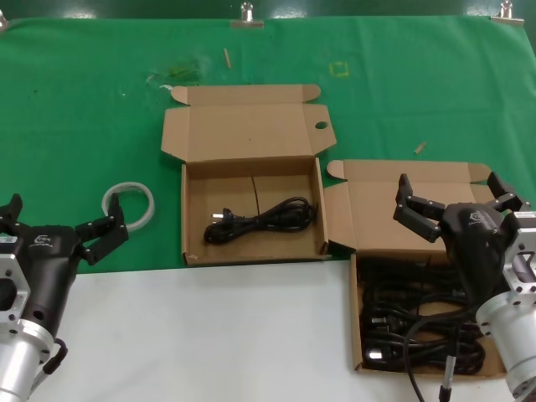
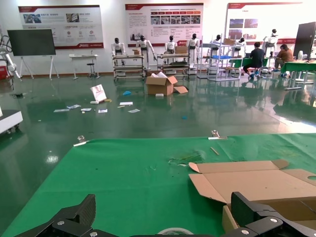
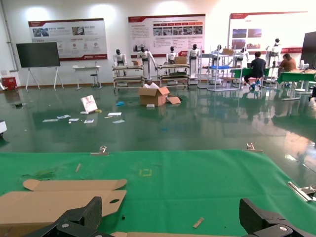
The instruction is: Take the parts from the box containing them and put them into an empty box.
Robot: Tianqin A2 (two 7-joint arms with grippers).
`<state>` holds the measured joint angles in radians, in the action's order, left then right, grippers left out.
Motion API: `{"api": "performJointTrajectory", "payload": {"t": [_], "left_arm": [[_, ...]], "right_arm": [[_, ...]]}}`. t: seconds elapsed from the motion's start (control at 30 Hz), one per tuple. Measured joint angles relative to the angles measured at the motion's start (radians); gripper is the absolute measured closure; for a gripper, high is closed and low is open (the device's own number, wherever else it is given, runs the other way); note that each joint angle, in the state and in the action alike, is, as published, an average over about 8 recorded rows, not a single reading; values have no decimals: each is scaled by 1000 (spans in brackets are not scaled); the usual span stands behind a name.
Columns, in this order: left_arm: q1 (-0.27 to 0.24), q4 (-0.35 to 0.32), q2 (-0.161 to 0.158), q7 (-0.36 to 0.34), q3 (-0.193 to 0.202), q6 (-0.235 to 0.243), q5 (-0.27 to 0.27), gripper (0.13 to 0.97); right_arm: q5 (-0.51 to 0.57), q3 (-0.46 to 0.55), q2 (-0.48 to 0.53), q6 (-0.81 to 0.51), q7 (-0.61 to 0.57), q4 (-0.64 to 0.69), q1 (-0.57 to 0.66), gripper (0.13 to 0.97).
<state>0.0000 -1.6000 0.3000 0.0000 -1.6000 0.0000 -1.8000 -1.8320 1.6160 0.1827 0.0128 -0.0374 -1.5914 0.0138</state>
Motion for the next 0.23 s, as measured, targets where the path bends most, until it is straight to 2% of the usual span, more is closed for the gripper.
{"api": "performJointTrajectory", "payload": {"t": [0.23], "left_arm": [[0,0,0,0,0,0,0,132]], "right_arm": [[0,0,0,0,0,0,0,129]]}}
